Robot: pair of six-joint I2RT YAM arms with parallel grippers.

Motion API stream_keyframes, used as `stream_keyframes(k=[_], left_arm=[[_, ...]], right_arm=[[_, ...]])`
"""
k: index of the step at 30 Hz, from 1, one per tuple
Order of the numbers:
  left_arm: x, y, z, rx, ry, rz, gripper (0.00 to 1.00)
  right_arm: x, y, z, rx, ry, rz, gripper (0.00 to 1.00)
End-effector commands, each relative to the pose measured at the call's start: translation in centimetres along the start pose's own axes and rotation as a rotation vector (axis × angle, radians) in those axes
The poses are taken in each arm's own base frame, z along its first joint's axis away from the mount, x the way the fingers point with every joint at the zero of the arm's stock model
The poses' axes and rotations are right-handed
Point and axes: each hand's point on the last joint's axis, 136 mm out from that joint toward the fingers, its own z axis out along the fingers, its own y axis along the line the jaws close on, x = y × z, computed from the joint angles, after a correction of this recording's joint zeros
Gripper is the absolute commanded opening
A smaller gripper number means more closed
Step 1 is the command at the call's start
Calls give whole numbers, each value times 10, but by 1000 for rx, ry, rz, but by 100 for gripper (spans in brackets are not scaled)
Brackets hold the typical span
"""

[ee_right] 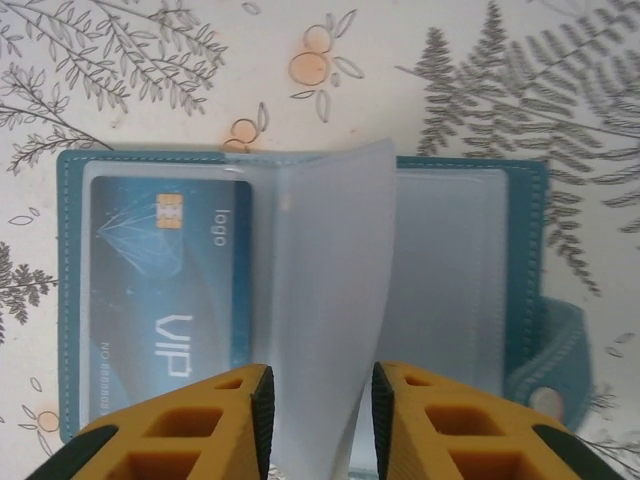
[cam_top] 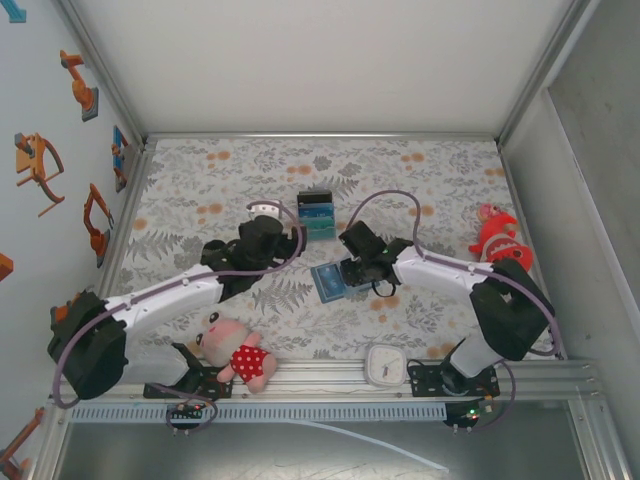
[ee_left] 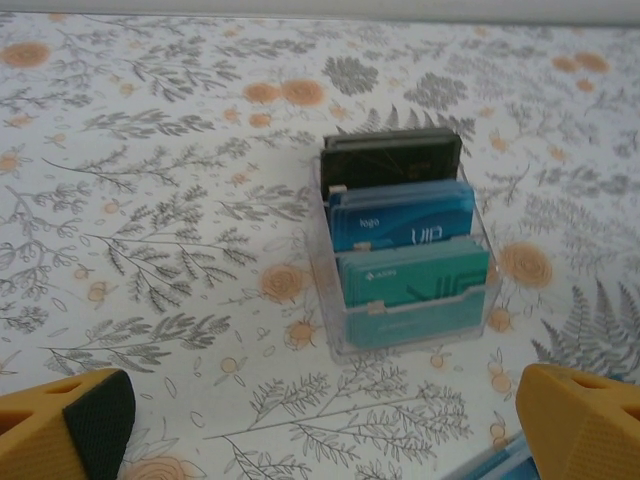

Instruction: Take the credit cards out of the card holder

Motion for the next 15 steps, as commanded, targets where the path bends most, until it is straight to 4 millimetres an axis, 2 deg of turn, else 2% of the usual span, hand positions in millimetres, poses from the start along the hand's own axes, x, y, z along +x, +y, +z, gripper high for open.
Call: stream_keyframes(k=[1,8,15], left_arm=[[6,-11,4,-39,22,99,99],[40,-34,10,-28,111,171,98],[79,-29,12,-63,214,221,98]], right_arm=[[0,-17,-9,49,-24,23,32],[3,-44,-17,86,-47,84,33],[-5,-51,-33,60,-100,137,33]])
